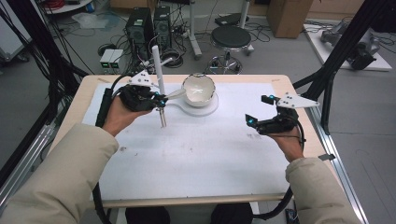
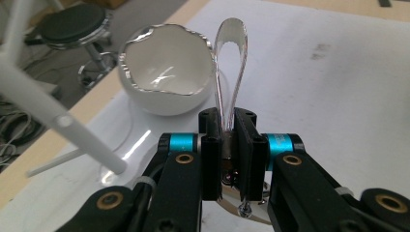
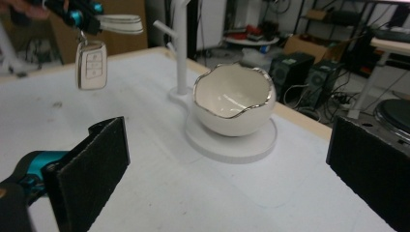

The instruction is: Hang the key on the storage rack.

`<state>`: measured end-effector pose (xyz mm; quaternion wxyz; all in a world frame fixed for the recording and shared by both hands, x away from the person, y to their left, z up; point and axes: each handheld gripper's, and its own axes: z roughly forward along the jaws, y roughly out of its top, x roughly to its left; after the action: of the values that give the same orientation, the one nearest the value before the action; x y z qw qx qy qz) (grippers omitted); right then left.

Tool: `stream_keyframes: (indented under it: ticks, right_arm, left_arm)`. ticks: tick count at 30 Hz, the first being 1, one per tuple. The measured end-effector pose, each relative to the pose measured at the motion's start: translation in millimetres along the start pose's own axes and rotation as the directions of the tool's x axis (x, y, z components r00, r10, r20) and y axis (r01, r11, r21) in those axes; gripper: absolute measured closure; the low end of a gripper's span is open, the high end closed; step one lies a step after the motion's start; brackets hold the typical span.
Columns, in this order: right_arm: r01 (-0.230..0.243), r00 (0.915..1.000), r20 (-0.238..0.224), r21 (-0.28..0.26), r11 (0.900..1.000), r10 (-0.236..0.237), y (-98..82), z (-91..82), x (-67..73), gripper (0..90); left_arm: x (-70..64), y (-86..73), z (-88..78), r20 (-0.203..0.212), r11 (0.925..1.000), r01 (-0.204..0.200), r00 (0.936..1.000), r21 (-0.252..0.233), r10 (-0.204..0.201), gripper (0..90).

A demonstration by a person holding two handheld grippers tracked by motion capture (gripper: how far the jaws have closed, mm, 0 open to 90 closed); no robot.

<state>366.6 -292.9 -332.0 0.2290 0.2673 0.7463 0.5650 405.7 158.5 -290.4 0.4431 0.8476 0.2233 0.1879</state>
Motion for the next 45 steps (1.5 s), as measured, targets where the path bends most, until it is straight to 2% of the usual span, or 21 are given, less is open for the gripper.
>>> stream_keyframes:
  ticks: [4,6,9,14,18,24,27,29,34,38,41,45]
  right_arm:
    - [-0.032,0.9989,0.034,-0.038,0.999,0.034,-10.4,-11.1,-6.8,0.6]
    - [-0.049,0.9977,0.044,-0.037,0.998,0.051,-16.9,-14.5,-7.5,0.6]
    - [-0.045,0.9968,0.064,-0.047,0.998,0.048,-25.7,-17.7,-7.2,0.6]
    - [-0.075,0.9943,0.07,-0.072,0.995,0.08,-43.2,-24.2,-4.7,0.6]
    - [-0.1,0.9914,0.076,-0.087,0.991,0.107,-54.5,-29.4,-5.1,0.6]
    - [-0.105,0.9871,0.108,-0.117,0.988,0.118,-67.9,-35.6,-2.3,0.6]
    - [-0.097,0.9877,0.11,-0.131,0.987,0.111,-72.3,-36.7,1.1,0.6]
    - [-0.083,0.9884,0.117,-0.117,0.99,0.097,-75.6,-35.8,4.5,0.6]
    - [-0.064,0.9894,0.123,-0.111,0.992,0.077,-85.1,-32.4,11.0,0.6]
    - [-0.077,0.9882,0.123,-0.112,0.991,0.091,-92.1,-32.1,11.7,0.6]
    - [-0.086,0.9866,0.126,-0.137,0.987,0.103,-96.9,-31.9,13.8,0.7]
    - [-0.091,0.9854,0.131,-0.13,0.987,0.108,-101.9,-30.2,17.0,0.7]
  left_arm:
    - [8.7,-7.8,-5.4,-0.061,0.9985,0.031,0.9976,-0.044,-0.034,81.8]
    - [12.7,-12.1,-7.4,-0.094,0.9968,0.047,0.9942,-0.064,-0.053,81.8]
    - [17.0,-17.4,-9.2,-0.123,0.9953,0.062,0.9898,-0.074,-0.071,81.8]
    - [24.3,-24.9,-10.3,-0.177,0.9928,0.077,0.9798,-0.091,-0.093,81.7]
    - [29.5,-27.2,-10.4,-0.21,0.9913,0.086,0.9721,-0.1,-0.105,81.8]
    - [34.8,-29.8,-8.5,-0.257,0.9915,0.085,0.9603,-0.098,-0.108,81.8]
    - [36.5,-30.7,-6.4,-0.274,0.9905,0.09,0.9548,-0.105,-0.115,81.8]
    - [38.1,-31.6,-4.2,-0.272,0.9909,0.093,0.9552,-0.097,-0.116,81.7]
    - [38.5,-32.1,-0.3,-0.29,0.9925,0.089,0.9508,-0.083,-0.11,81.7]
    - [39.0,-33.0,1.5,-0.315,0.9939,0.085,0.9435,-0.07,-0.103,81.8]
    - [39.5,-33.3,3.4,-0.322,0.994,0.089,0.941,-0.064,-0.105,81.8]
    - [39.9,-33.8,7.1,-0.332,0.995,0.087,0.9383,-0.049,-0.099,81.7]
